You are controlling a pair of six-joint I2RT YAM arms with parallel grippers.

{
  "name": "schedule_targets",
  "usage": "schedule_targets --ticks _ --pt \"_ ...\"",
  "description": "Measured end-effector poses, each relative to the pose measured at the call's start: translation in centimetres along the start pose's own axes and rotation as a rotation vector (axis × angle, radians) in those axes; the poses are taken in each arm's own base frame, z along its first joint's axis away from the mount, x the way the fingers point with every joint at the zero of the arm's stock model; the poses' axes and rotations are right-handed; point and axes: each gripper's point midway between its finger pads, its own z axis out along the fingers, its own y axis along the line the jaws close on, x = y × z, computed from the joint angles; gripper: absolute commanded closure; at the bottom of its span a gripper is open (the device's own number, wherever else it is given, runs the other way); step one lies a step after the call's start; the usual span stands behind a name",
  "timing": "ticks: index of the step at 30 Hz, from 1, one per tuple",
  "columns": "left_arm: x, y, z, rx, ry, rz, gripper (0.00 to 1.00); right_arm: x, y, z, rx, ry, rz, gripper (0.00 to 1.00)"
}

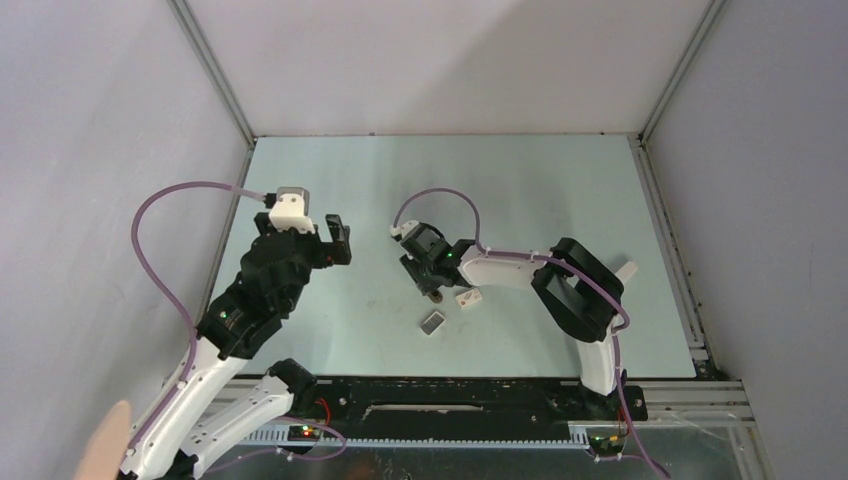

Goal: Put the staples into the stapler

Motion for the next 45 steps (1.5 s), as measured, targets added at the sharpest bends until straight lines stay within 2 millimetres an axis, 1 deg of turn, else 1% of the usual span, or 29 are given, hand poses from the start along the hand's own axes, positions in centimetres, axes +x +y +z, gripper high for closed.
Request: schedule_targets --ticks 4,8,14,16,20,23,25,29,31,32,35,39,45 --pt "0.1 0.1 0.1 -0.004 0.002 0.001 0.00 -0.1 -0.1 0.0 0.012 -0.005 -0.002 0.68" --pt "0.6 0.2 0.2 -0.009 0.014 0.006 0.00 -0.3 -0.1 0.1 0.022 -0.014 0.001 0.62" --pt "0.7 0.4 0.4 -0.018 0.017 0.005 0.00 -0.4 -0.3 0.2 0.036 -0.022 0.014 0.47" --pt "0.7 0.4 0.4 -0.018 0.017 0.005 0.00 -0.4 -0.4 0.2 0.041 -0.022 0.021 0.45" --pt "0.7 0.4 0.4 -0.019 0.017 0.004 0.00 -0.1 -0.4 -0.1 0.052 -0.010 0.023 0.44" --pt "0.6 0.5 0.3 -0.019 0.015 0.002 0.00 -0.1 -0.1 -1.4 0.055 -0.006 0.024 0.44" --pt "0.5 0.4 0.2 -0.013 0.011 0.000 0.00 -0.6 0.4 -2.7 0.050 -0.021 0.023 0.45" --pt "0.2 0.5 -0.2 -0.008 -0.006 -0.009 0.00 -2.0 1.7 -5.9 0.023 -0.074 0.028 0.47" --pt "0.0 0.6 -0.4 -0.007 -0.012 -0.013 0.00 -2.2 2.3 -7.1 0.006 -0.087 0.027 0.50" --pt "0.0 0.6 -0.5 -0.006 -0.016 -0.015 0.00 -2.1 2.5 -7.6 -0.005 -0.087 0.029 0.51" --pt "-0.1 0.7 -0.6 -0.006 -0.020 -0.017 0.00 -1.1 3.5 -8.0 -0.029 -0.056 0.016 0.55" --pt "0.2 0.7 -0.5 -0.007 -0.014 -0.013 0.00 1.1 4.6 -8.0 -0.051 0.011 -0.010 0.60" --pt "0.6 0.9 -0.3 -0.016 -0.006 -0.009 0.00 3.8 6.2 -7.5 -0.073 0.097 -0.049 0.61"
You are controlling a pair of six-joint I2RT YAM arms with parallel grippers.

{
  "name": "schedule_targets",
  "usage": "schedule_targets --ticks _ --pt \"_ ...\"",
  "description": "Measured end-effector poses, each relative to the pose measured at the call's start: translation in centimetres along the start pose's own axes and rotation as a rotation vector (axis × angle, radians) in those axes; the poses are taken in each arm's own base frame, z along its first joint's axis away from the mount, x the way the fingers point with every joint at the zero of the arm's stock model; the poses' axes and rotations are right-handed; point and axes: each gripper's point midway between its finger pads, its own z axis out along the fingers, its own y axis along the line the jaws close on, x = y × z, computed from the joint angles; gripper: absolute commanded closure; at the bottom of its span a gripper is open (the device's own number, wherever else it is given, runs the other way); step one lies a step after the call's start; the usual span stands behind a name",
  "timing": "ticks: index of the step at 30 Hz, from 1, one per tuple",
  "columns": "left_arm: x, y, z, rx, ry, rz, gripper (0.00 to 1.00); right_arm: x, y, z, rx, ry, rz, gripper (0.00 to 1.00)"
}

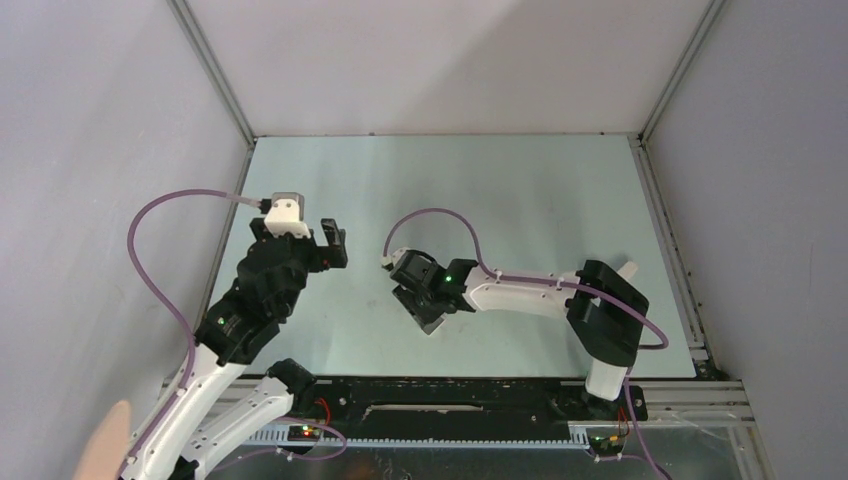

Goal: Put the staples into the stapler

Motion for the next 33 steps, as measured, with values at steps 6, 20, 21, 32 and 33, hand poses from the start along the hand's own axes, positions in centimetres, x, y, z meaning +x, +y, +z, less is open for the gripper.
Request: schedule_targets --ticks 6,20,21,32,33 --pt "0.6 0.2 0.2 -0.011 0.013 0.007 0.00 1.4 0.6 1.1 -0.006 0.051 -0.010 0.62" --pt "0.7 0.4 0.5 -0.025 0.020 0.007 0.00 2.9 1.0 2.3 -0.006 0.100 -0.025 0.69" --pt "0.7 0.5 0.5 -0.026 0.019 0.007 0.00 3.0 1.1 2.3 -0.006 0.102 -0.027 0.69" --pt "0.7 0.6 0.5 -0.030 0.020 0.006 0.00 3.8 1.3 2.5 0.011 0.121 -0.049 0.84" --pt "0.7 0.6 0.5 -0.030 0.020 0.006 0.00 3.8 1.3 2.5 0.017 0.120 -0.051 0.87"
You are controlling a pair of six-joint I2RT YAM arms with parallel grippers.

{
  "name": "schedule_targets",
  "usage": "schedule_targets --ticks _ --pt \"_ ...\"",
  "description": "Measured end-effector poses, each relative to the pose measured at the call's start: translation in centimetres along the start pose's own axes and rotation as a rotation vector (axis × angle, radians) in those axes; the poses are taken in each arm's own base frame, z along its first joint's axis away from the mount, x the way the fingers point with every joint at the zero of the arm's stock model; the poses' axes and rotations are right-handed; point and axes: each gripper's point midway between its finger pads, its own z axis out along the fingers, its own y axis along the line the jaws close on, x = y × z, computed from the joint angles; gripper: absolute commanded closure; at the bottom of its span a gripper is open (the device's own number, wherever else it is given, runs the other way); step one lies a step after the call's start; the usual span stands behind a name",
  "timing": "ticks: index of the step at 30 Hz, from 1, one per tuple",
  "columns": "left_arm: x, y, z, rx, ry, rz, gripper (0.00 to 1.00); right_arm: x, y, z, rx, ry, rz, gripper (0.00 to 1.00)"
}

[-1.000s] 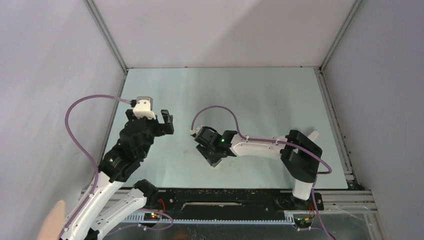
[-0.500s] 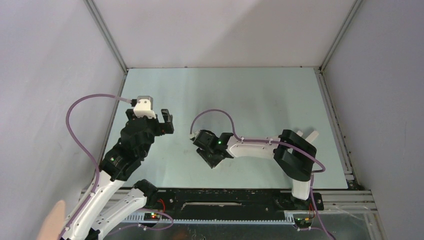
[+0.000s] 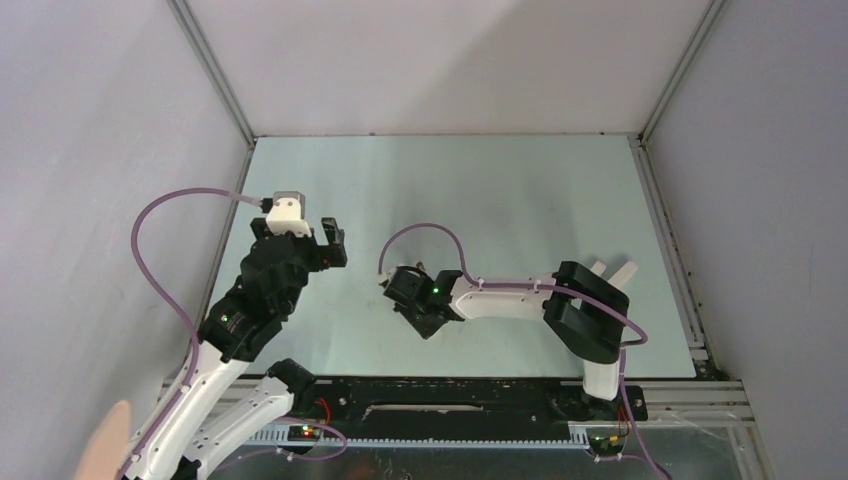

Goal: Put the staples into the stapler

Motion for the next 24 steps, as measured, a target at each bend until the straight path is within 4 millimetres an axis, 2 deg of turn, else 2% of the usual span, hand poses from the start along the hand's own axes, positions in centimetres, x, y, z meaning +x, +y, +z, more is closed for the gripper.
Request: schedule_targets --ticks 7,13,18,24 --pt "0.0 0.1 0.0 -0.002 0.000 -0.001 0.00 0.6 -0.4 -0.4 0.071 0.010 -0.029 0.86" --pt "0.0 0.1 0.0 -0.003 0.000 -0.001 0.00 1.0 -0.3 -1.0 0.124 0.026 -0.070 0.79" --pt "0.0 0.1 0.0 -0.003 0.000 -0.001 0.00 1.2 -0.6 -1.2 0.159 0.032 -0.094 0.66" --pt "0.0 0.1 0.0 -0.004 0.000 -0.001 0.00 1.2 -0.8 -1.3 0.167 0.036 -0.099 0.65"
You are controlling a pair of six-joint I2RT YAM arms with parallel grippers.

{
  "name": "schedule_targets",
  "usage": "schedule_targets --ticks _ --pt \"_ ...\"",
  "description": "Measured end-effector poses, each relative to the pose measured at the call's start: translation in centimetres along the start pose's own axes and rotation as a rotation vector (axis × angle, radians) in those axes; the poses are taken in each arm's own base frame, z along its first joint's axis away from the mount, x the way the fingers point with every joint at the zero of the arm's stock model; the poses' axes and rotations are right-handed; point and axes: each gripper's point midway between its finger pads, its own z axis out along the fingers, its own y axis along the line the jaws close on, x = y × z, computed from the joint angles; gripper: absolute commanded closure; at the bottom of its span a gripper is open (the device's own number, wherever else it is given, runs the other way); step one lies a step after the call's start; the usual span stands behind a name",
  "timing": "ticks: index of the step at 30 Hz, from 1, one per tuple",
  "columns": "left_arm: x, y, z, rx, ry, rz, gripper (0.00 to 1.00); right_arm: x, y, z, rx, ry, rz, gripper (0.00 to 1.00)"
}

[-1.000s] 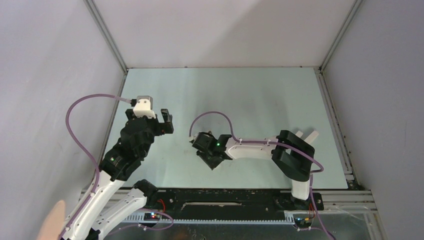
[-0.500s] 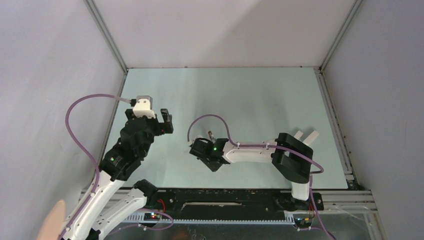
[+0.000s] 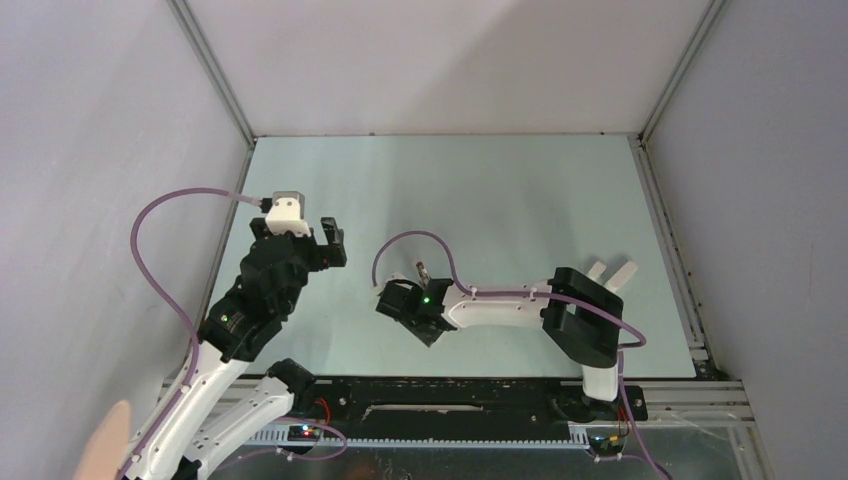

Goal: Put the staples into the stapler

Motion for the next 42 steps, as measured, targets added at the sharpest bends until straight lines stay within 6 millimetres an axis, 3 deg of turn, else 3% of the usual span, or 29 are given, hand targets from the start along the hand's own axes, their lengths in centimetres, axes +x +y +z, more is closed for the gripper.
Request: schedule_targets --ticks 14,24,42 --pt "0.0 0.1 0.0 -0.002 0.000 -0.001 0.00 -0.1 -0.8 0.2 -0.009 0.012 0.014 0.68" --pt "0.0 0.1 0.0 -0.004 0.000 -0.001 0.00 -1.7 -0.9 -2.1 -0.063 -0.056 0.037 0.68" --pt "0.0 0.1 0.0 -0.004 0.000 -0.001 0.00 -1.2 -1.1 -0.5 -0.055 -0.022 0.018 0.74"
